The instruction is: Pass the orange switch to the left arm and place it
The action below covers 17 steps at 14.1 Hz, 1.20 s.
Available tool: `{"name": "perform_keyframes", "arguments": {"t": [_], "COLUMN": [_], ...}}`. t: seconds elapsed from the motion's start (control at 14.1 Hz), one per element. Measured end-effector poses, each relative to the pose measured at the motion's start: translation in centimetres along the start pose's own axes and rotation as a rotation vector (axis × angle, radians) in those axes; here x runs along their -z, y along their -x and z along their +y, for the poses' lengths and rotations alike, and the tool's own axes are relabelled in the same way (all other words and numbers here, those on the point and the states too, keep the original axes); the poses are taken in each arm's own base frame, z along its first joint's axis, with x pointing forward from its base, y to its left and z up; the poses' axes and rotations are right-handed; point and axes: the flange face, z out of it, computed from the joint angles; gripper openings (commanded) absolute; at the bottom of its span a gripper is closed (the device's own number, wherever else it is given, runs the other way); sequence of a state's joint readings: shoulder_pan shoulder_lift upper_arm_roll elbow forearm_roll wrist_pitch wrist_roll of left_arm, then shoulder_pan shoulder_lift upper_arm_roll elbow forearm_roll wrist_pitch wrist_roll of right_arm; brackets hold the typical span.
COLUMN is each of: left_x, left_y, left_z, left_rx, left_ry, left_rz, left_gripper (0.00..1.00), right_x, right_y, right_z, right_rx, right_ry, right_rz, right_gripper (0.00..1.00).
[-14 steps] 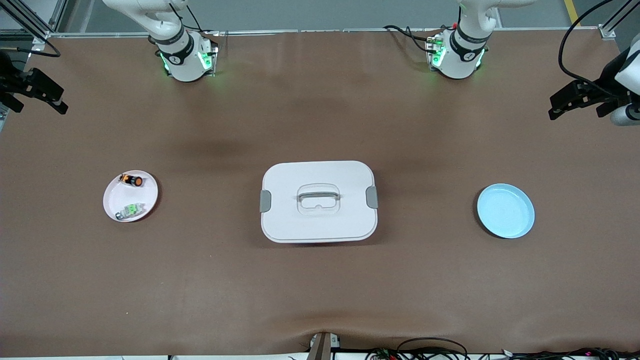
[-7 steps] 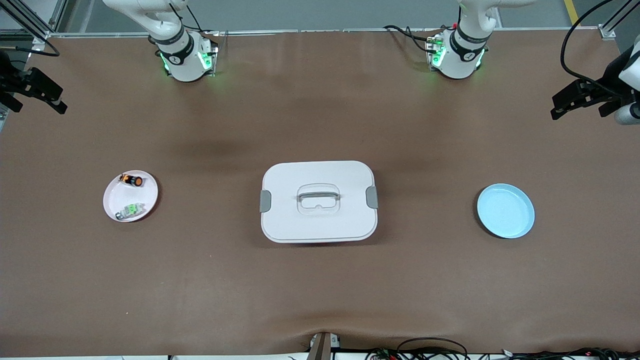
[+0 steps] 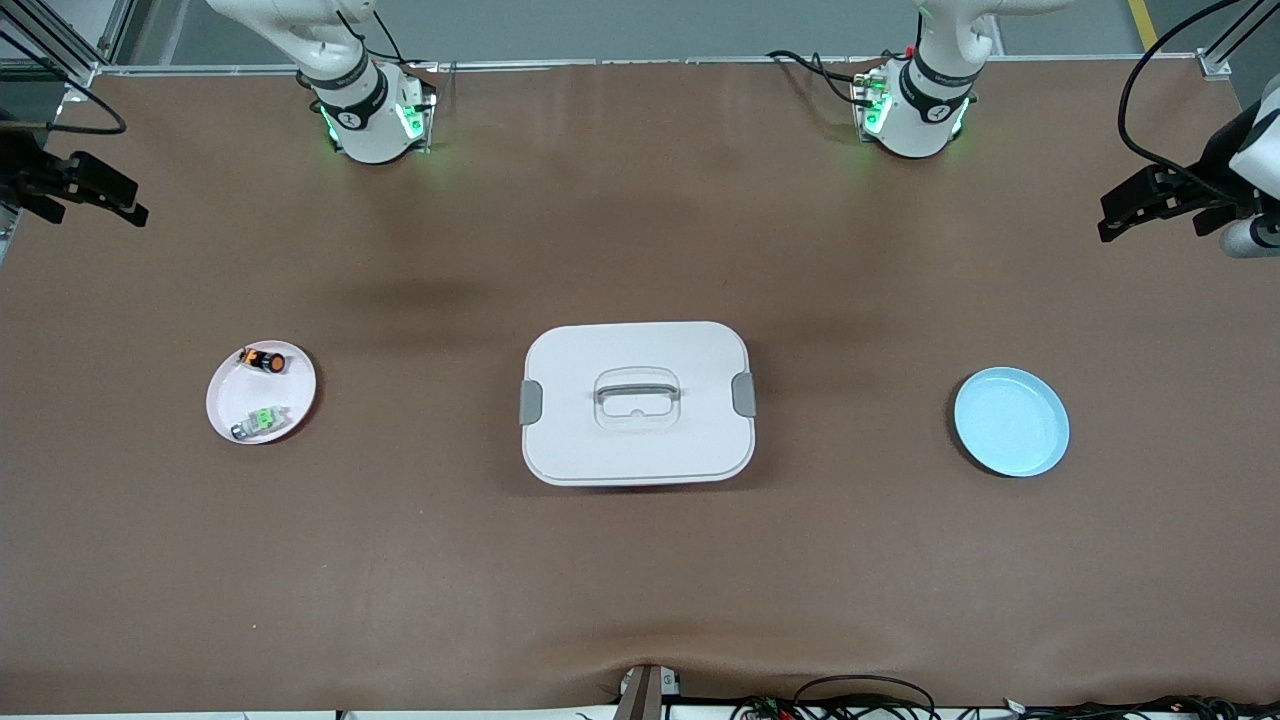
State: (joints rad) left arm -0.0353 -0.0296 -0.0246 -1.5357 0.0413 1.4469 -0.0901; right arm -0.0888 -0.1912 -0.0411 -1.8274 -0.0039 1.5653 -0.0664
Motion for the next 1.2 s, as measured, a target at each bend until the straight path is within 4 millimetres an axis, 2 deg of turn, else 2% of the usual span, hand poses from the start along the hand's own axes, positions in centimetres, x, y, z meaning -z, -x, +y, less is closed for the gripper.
{"name": "perform_keyframes", "arguments": {"t": [0.21, 0.5, 0.99, 1.2], "left_x": [-0.2, -0.6, -0.9, -1.0], "left_y": [-0.2, -0.4, -0.7, -0.7], "left_z": [0.0, 0.1, 0.1, 0.2], "left_rx": [0.0, -0.001, -0.003, -0.003], "left_ry": [-0.007, -0.008, -0.009, -0.009], "left_rz": [0.0, -0.006, -0.012, -0.012], "left_gripper": [1.0, 1.0, 1.0, 1.0], "right_x": [-2.4, -6.9, -17.8, -21.3], "right_y": [-0.6, -1.0, -0.3, -0.1], "right_z": [0.9, 2.0, 5.6, 7.1], "right_rx": [-0.012, -0.033, -0.027, -0.036], "right_ry": [-0.003, -0.006, -0.006, -0.007], "right_rz": [-0.032, -0.044, 0.013, 0.011], "right_gripper": [1.0, 1.0, 1.0, 1.0]}}
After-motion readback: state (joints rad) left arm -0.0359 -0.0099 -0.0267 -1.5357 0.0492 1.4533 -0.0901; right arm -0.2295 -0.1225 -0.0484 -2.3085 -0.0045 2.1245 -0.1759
